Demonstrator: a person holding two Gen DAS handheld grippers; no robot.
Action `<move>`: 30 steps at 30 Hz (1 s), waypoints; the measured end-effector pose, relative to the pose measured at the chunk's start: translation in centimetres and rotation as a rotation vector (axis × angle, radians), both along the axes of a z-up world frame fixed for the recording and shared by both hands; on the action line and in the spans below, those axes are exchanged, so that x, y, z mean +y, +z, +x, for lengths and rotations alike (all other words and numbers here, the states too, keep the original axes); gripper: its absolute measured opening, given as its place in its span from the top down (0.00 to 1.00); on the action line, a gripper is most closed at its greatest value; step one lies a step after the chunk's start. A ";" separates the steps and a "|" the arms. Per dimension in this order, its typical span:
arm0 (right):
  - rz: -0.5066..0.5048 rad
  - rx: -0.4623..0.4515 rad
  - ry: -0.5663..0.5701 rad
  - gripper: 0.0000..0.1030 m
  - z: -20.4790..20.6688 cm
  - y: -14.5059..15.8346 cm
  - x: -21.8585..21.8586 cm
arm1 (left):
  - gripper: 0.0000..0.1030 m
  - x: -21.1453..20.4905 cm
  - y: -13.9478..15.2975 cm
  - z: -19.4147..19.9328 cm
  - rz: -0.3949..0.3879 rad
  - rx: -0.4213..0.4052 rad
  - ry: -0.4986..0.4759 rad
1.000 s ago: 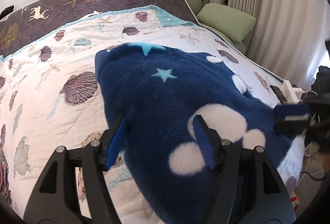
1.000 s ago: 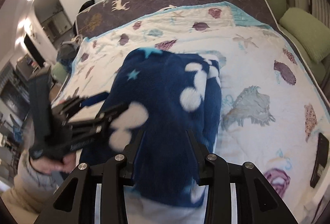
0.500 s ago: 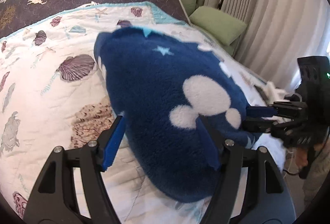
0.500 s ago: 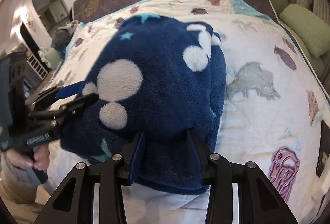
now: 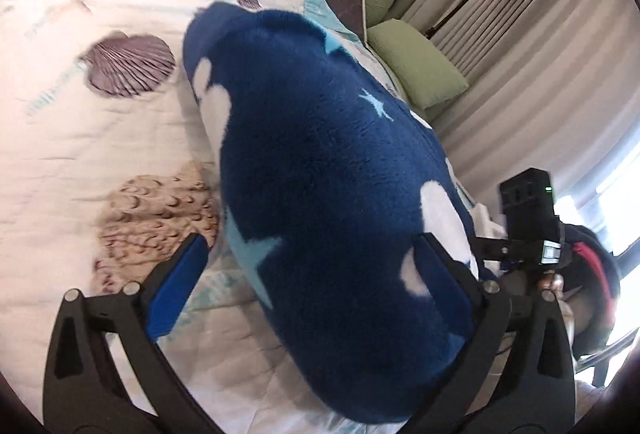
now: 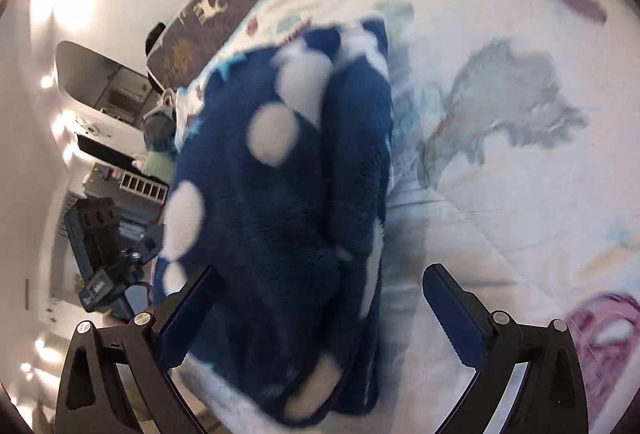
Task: Fold small clothes
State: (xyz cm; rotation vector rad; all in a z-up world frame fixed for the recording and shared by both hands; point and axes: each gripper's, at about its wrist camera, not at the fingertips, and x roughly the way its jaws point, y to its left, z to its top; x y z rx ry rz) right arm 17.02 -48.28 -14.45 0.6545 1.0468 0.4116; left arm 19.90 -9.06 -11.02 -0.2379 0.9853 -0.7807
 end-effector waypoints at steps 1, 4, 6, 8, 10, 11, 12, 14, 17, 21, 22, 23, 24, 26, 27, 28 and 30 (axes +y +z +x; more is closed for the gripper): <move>0.025 0.000 0.012 0.00 0.6 -0.5 -0.1 | 0.00 -0.1 -0.3 0.4 -0.014 0.014 -0.013; 0.078 -0.016 0.047 0.00 1.6 -1.0 -0.1 | 0.00 -0.5 -1.4 1.5 -0.070 0.084 -0.057; 0.100 -0.023 0.068 0.00 2.5 -1.2 -0.2 | 0.00 -0.7 -2.4 2.2 -0.119 0.150 -0.081; 0.116 -0.035 0.096 0.00 3.4 -1.3 -0.1 | 0.00 -1.1 -3.4 2.9 -0.168 0.213 -0.107; 0.121 -0.053 0.134 0.00 4.2 -1.3 0.3 | 0.00 -1.4 -4.1 3.3 -0.200 0.247 -0.126; 0.122 -0.062 0.159 0.00 4.9 -1.2 0.3 | 0.00 -1.6 -4.1 3.3 -0.203 0.242 -0.133; 0.123 -0.071 0.175 0.00 5.2 -1.2 0.5 | 0.00 -1.9 -4.0 3.3 -0.197 0.229 -0.143; 0.131 -0.082 0.214 0.00 6.3 -1.2 1.0 | 0.00 -2.4 -3.9 3.4 -0.187 0.224 -0.151; 0.137 -0.071 0.247 0.00 7.4 -1.2 1.4 | 0.00 -3.3 -3.9 3.7 -0.177 0.223 -0.160; 0.139 -0.076 0.249 0.00 8.3 -1.2 1.9 | 0.00 -4.3 -3.5 3.7 -0.158 0.205 -0.147; 0.131 -0.082 0.243 0.00 8.5 -1.1 2.2 | 0.00 -4.5 -3.3 3.6 -0.153 0.198 -0.141; 0.123 -0.093 0.225 0.01 7.5 -0.8 2.3 | 0.00 -4.6 -3.0 3.2 -0.143 0.181 -0.131; 0.117 -0.099 0.206 0.04 7.3 -0.6 2.6 | 0.02 -4.7 -2.6 2.8 -0.137 0.160 -0.122; 0.122 -0.115 0.170 0.21 6.2 0.2 2.9 | 0.12 -5.3 -0.8 1.7 -0.116 0.098 -0.113; 0.104 -0.128 0.156 0.25 5.9 0.7 3.0 | 0.13 -5.6 0.6 0.9 -0.101 0.053 -0.117; 0.079 -0.153 0.144 0.31 5.3 1.7 3.1 | 0.13 -5.9 1.7 0.4 -0.100 0.023 -0.123; 0.056 -0.198 0.123 0.33 4.1 3.7 3.0 | 0.13 -6.3 4.8 -0.7 -0.121 -0.040 -0.138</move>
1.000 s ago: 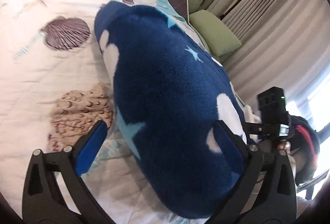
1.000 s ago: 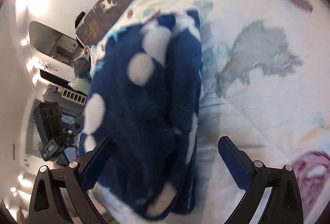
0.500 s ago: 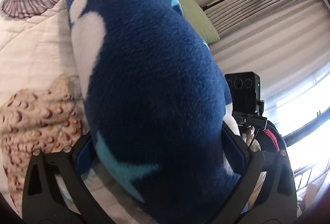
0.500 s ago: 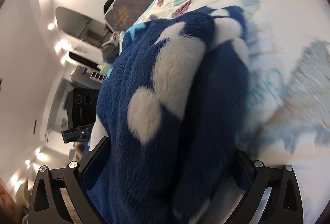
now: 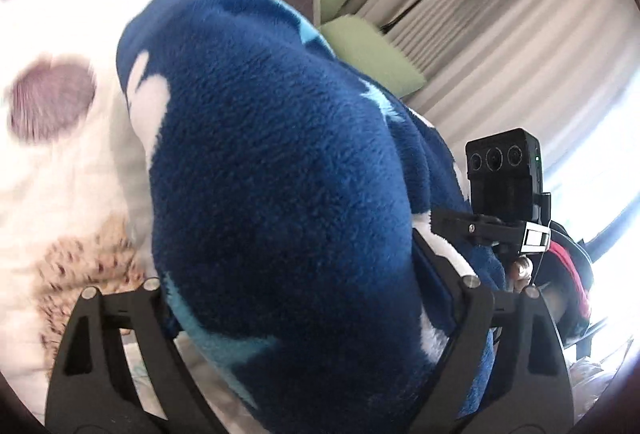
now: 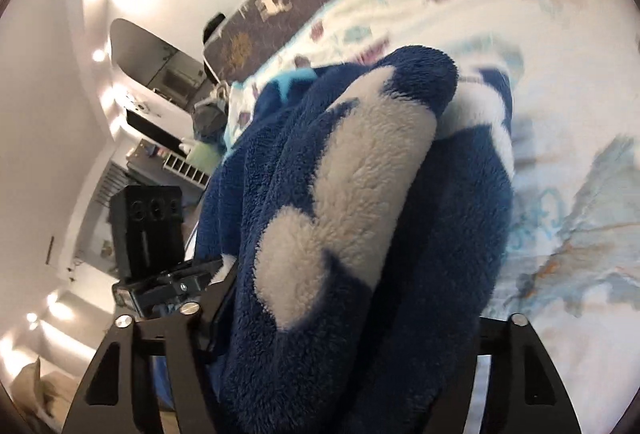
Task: Fold small clothes
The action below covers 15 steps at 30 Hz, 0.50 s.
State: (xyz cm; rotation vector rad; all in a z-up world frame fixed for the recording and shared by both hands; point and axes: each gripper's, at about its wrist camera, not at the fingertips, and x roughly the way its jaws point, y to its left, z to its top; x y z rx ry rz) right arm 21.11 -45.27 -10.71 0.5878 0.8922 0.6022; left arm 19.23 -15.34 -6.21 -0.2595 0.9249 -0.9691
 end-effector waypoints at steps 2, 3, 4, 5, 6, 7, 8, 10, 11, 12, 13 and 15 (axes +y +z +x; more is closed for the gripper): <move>0.004 -0.053 -0.020 0.34 -1.6 2.6 -0.6 | 0.13 -0.6 3.3 -0.2 -0.029 -0.050 -0.011; 0.001 -0.089 -0.028 0.34 -2.3 4.3 -0.9 | 0.13 -1.0 5.5 -0.6 -0.042 -0.090 -0.014; -0.007 -0.125 -0.034 0.34 -3.0 6.1 -1.1 | 0.13 -1.2 7.2 -0.7 -0.050 -0.125 -0.014; -0.016 -0.166 -0.047 0.34 -3.7 8.1 -1.7 | 0.13 -1.5 9.3 -1.0 -0.057 -0.167 -0.015; -0.023 -0.214 -0.066 0.34 -4.5 10.8 -2.0 | 0.13 -2.0 12.2 -1.5 -0.066 -0.217 -0.019; -0.027 -0.249 -0.079 0.34 -5.0 12.9 -2.3 | 0.13 -2.4 14.1 -1.7 -0.073 -0.246 -0.024; -0.031 -0.285 -0.087 0.34 -5.7 15.1 -2.4 | 0.13 -2.8 16.1 -1.9 -0.078 -0.273 -0.030; -0.046 -0.348 -0.094 0.34 -6.7 18.8 -2.5 | 0.12 -3.7 20.6 -1.8 -0.086 -0.322 -0.038; -0.056 -0.382 -0.098 0.34 -7.0 21.1 -2.7 | 0.12 -4.2 22.6 -1.4 -0.087 -0.344 -0.039; -0.063 -0.409 -0.103 0.34 -7.2 23.4 -2.9 | 0.12 -4.8 24.8 -0.9 -0.085 -0.364 -0.039; -0.070 -0.432 -0.109 0.33 -7.0 25.7 -3.1 | 0.12 -5.0 27.0 -0.2 -0.082 -0.382 -0.030; -0.074 -0.462 -0.129 0.33 -6.2 29.3 -3.7 | 0.12 -5.7 30.9 1.3 -0.074 -0.412 0.006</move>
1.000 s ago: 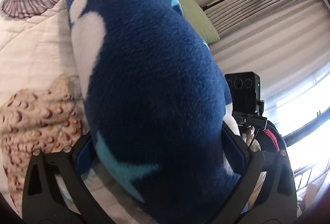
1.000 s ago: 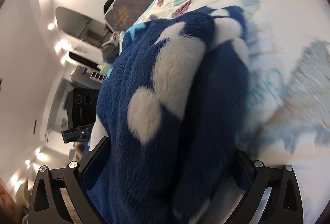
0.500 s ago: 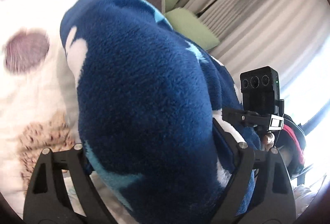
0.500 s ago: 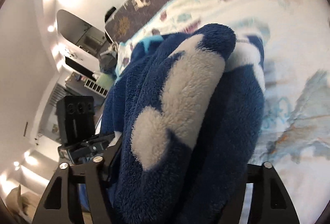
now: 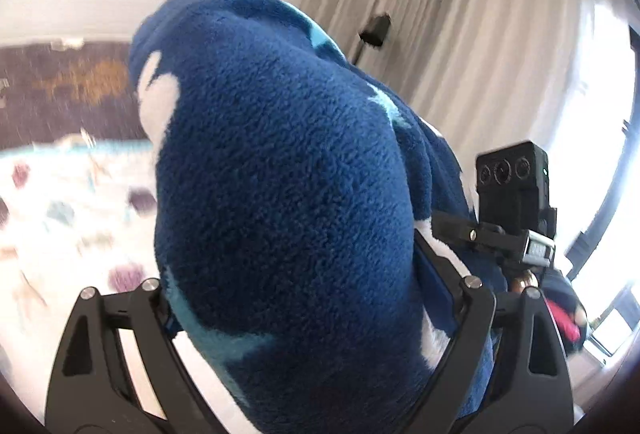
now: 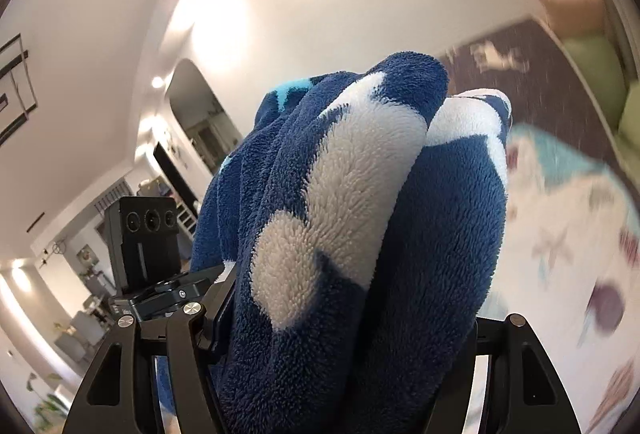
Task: Fold small clothes
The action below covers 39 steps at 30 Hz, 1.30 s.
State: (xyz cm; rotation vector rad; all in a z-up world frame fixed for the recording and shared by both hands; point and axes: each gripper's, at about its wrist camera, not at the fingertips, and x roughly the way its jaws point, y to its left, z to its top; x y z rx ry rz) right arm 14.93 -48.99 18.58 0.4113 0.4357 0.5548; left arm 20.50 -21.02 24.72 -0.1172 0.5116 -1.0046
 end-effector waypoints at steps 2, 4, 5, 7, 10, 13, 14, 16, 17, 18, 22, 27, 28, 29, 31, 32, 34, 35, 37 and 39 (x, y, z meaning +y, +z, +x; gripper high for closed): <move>0.016 -0.025 -0.019 0.33 1.3 3.6 -1.0 | 0.12 -1.3 3.7 1.6 0.002 -0.040 0.048; 0.027 -0.057 -0.037 0.33 3.3 6.6 -1.4 | 0.12 -2.4 6.2 3.1 0.008 -0.096 0.084; 0.032 -0.074 -0.043 0.33 4.3 7.7 -1.9 | 0.12 -3.0 6.7 3.8 0.014 -0.120 0.095; 0.047 -0.107 -0.057 0.32 6.4 8.8 -2.4 | 0.12 -3.3 6.6 5.7 0.033 -0.153 0.103; 0.033 -0.127 -0.077 0.32 9.7 8.3 -2.9 | 0.12 -3.5 4.0 9.9 0.038 -0.134 0.094; 0.052 -0.097 -0.090 0.32 14.4 6.0 -3.7 | 0.12 -4.9 0.5 14.8 0.040 -0.095 0.086; 0.053 -0.077 -0.098 0.32 16.7 5.0 -3.7 | 0.12 -5.2 -0.8 16.3 0.041 -0.077 0.085; 0.051 -0.032 -0.110 0.32 20.6 2.3 -3.8 | 0.12 -6.3 -3.8 20.3 0.045 -0.027 0.086; 0.051 -0.013 -0.114 0.32 22.3 1.1 -4.0 | 0.12 -6.6 -5.5 22.0 0.047 -0.001 0.087; 0.048 0.015 -0.116 0.32 24.2 -0.6 -4.3 | 0.12 -6.9 -7.4 23.5 0.050 0.028 0.089; 0.036 0.129 -0.117 0.32 31.6 -8.3 -5.1 | 0.12 -7.1 -17.5 30.4 0.082 0.167 0.105; 0.055 0.333 -0.123 0.32 40.6 -22.6 -5.7 | 0.10 -8.9 -31.5 35.6 0.260 0.328 0.203; 0.044 0.389 -0.137 0.32 42.0 -26.0 -5.6 | 0.05 -8.8 -34.1 35.9 0.263 0.310 0.239; 0.012 0.454 -0.160 0.27 43.3 -29.9 -5.5 | 0.03 -7.6 -34.9 36.3 0.145 0.327 0.232; 0.201 0.363 -0.157 0.23 42.9 -34.7 -7.1 | 0.03 -6.0 -36.4 37.4 0.000 0.444 0.159; 0.296 0.317 -0.155 0.24 42.3 -34.6 -8.5 | 0.03 -6.0 -36.5 37.5 0.001 0.445 0.158; 0.333 0.333 -0.160 0.24 42.5 -34.6 -9.3 | 0.02 -6.7 -36.0 37.0 0.052 0.396 0.193; 0.314 0.329 -0.164 0.24 42.4 -34.4 -8.9 | 0.02 -6.8 -35.5 36.5 0.071 0.376 0.209; 0.287 0.325 -0.196 0.24 42.2 -33.7 -8.4 | 0.02 -6.8 -34.7 37.0 0.097 0.332 0.239; 0.285 0.326 -0.223 0.23 42.6 -33.7 -8.6 | 0.02 -6.4 -34.4 36.8 0.113 0.281 0.280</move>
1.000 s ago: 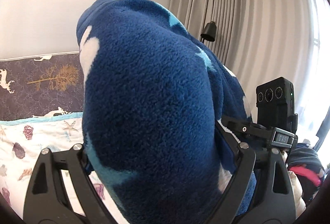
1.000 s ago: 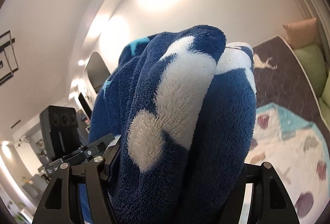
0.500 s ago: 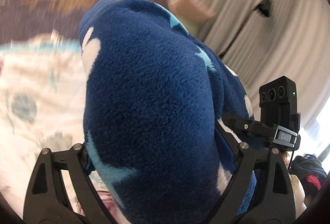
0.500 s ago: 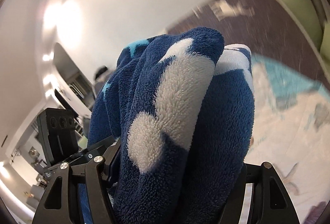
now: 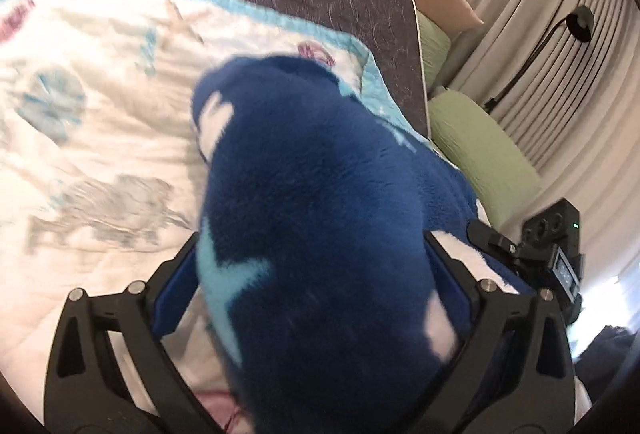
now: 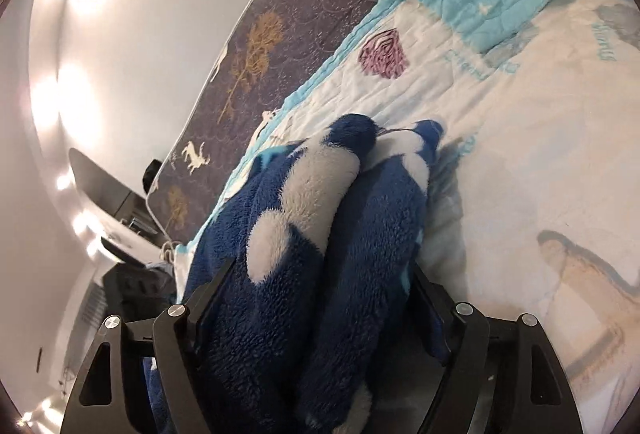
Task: Fold small clothes
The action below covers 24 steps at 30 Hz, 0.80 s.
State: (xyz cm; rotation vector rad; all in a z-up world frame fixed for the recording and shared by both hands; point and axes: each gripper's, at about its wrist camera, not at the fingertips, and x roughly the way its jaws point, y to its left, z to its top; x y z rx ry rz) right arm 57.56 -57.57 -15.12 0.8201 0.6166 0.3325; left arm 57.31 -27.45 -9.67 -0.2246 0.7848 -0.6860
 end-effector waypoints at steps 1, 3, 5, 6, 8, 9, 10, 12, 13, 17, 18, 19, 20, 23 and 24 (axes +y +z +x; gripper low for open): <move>-0.005 0.006 -0.013 0.20 -0.6 0.2 0.3 | 0.03 0.2 0.3 -1.0 0.014 -0.021 0.029; -0.013 0.017 -0.059 0.19 -2.0 0.3 -1.1 | 0.03 1.0 0.6 -0.2 0.022 -0.032 0.068; -0.012 0.005 -0.116 0.19 -4.6 0.6 -1.4 | 0.03 2.2 2.0 -2.4 0.040 -0.091 0.071; -0.005 -0.002 -0.134 0.19 -6.2 0.5 -1.5 | 0.03 2.6 2.8 -4.0 0.063 -0.133 0.055; -0.001 0.008 -0.157 0.19 -9.5 0.6 -1.6 | 0.03 2.9 4.1 -6.7 0.122 -0.190 0.038; -0.014 0.021 -0.166 0.19 -10.7 0.9 -1.6 | 0.03 3.2 4.5 -8.0 0.141 -0.203 0.030; -0.030 0.028 -0.178 0.19 -11.8 1.4 -1.4 | 0.03 3.5 5.0 -9.9 0.161 -0.210 0.016; -0.087 0.040 -0.213 0.19 -15.0 3.1 -0.7 | 0.03 4.1 6.0 -13.1 0.176 -0.223 -0.003; -0.119 0.036 -0.221 0.19 -16.5 4.2 -0.1 | 0.03 4.5 6.7 -15.0 0.184 -0.239 -0.002; -0.307 -0.040 -0.260 0.19 -23.4 9.6 3.6 | 0.01 5.7 9.9 -21.0 0.217 -0.359 0.054; -0.363 -0.074 -0.259 0.18 -25.2 11.2 4.9 | 0.01 6.0 10.3 -22.1 0.224 -0.379 0.066; -0.404 -0.099 -0.260 0.18 -26.6 12.3 5.8 | 0.01 6.3 10.9 -23.5 0.231 -0.399 0.082; -0.460 -0.135 -0.264 0.17 -28.6 13.7 7.3 | 0.01 6.5 11.3 -24.5 0.234 -0.410 0.093; -0.577 -0.209 -0.291 0.14 -33.2 16.7 10.7 | 0.01 7.4 12.7 -28.0 0.245 -0.450 0.128; -0.597 -0.223 -0.307 0.11 -34.5 17.3 11.5 | 0.01 7.8 12.8 -29.1 0.249 -0.460 0.139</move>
